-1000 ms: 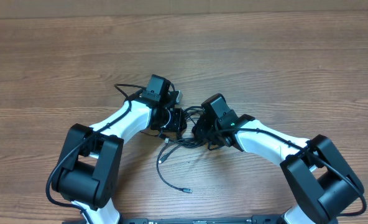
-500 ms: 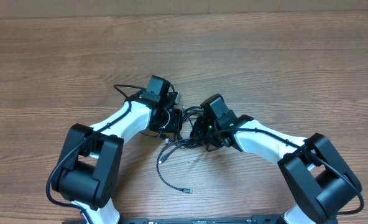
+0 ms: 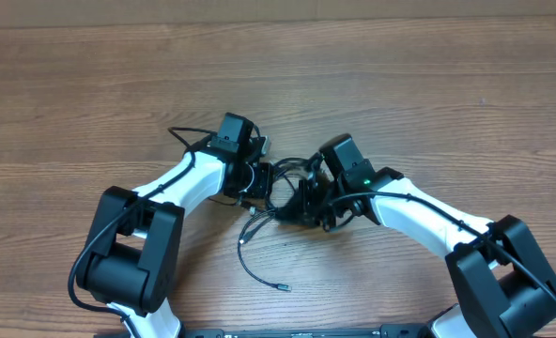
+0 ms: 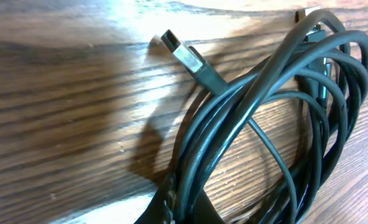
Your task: Untangle cables
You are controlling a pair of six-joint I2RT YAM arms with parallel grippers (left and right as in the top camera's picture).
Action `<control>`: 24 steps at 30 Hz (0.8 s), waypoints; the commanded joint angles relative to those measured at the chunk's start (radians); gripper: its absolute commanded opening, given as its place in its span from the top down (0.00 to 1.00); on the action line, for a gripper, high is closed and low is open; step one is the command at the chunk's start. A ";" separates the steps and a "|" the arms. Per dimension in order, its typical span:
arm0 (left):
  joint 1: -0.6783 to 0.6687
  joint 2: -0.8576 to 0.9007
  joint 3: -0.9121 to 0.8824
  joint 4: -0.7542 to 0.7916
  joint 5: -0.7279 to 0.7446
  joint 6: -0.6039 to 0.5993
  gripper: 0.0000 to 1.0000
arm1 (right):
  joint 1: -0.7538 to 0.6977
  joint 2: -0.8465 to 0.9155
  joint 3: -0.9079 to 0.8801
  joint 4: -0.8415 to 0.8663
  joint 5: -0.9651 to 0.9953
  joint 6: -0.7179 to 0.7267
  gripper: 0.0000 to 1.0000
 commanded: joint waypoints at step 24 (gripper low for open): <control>0.069 0.015 0.034 -0.002 0.402 0.194 0.96 | -0.023 0.026 0.009 0.116 0.520 -0.094 0.51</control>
